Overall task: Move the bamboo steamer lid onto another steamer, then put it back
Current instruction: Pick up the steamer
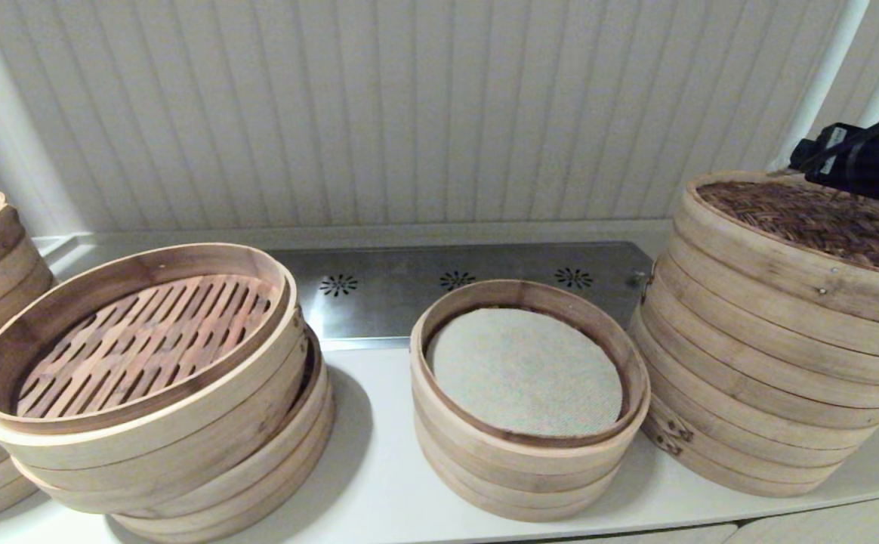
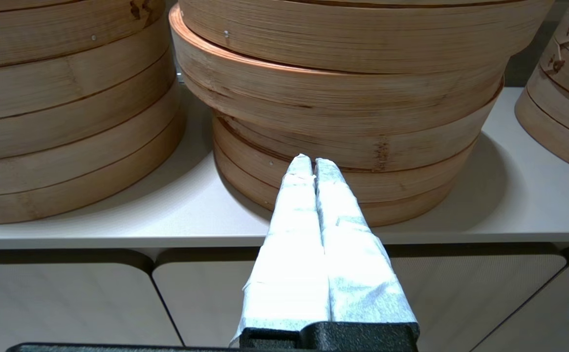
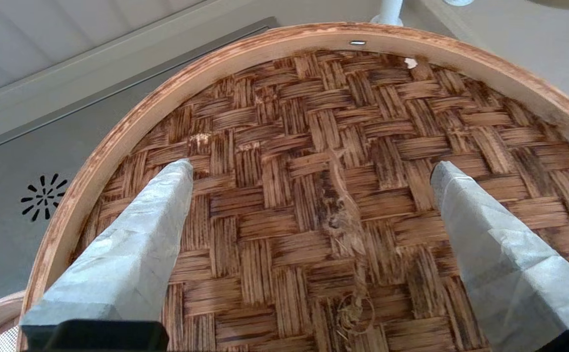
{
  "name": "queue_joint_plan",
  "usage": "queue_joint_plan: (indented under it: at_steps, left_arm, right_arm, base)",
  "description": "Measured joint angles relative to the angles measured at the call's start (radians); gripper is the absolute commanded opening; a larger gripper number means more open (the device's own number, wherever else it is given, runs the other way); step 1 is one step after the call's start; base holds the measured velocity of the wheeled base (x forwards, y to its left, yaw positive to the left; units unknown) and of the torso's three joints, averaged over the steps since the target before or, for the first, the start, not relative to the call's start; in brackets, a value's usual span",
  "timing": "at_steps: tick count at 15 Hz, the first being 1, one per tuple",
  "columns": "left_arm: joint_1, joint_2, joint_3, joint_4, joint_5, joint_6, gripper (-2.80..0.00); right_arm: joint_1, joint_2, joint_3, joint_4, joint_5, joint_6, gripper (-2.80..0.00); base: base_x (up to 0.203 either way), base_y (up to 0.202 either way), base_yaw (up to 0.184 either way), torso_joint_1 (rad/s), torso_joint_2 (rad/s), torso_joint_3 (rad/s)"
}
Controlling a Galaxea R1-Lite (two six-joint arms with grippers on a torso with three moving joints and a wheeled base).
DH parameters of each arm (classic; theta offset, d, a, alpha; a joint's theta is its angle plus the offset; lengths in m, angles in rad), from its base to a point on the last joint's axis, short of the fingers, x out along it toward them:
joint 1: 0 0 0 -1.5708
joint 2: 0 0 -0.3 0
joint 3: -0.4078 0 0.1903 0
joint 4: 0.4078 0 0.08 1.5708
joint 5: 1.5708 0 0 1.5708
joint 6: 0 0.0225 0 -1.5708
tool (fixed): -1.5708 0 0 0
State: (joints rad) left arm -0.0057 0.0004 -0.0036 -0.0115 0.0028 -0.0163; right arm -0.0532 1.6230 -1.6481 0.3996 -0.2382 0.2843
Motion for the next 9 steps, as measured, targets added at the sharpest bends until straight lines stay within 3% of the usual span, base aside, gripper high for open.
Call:
queue_joint_plan:
  at_steps: [5, 6, 7, 9]
  left_arm:
    - [0.000, 0.000, 0.000, 0.000, 0.000, 0.000, -2.80]
    - [0.000, 0.000, 0.000, 0.000, 0.000, 0.000, -2.80]
    - [0.000, 0.000, 0.000, 0.000, 0.000, 0.000, -2.80]
    - [0.000, 0.000, 0.000, 0.000, 0.000, 0.000, -2.80]
  right_arm:
    - [0.000, 0.001, 0.005, 0.001, 0.000, 0.003, 0.00]
    - [0.000, 0.000, 0.009, 0.002, 0.000, 0.003, -2.21]
    - [0.001, 0.000, 0.011, 0.002, 0.001, 0.003, -2.80]
    - [0.001, 0.000, 0.013, -0.001, 0.001, 0.005, -2.80]
  base:
    - [0.000, 0.000, 0.000, 0.000, 0.00, 0.000]
    - [0.000, 0.000, 0.000, 0.000, 0.00, 0.000]
    - [0.000, 0.000, 0.000, 0.000, 0.00, 0.000]
    - [0.000, 0.000, 0.000, 0.000, 0.00, 0.000]
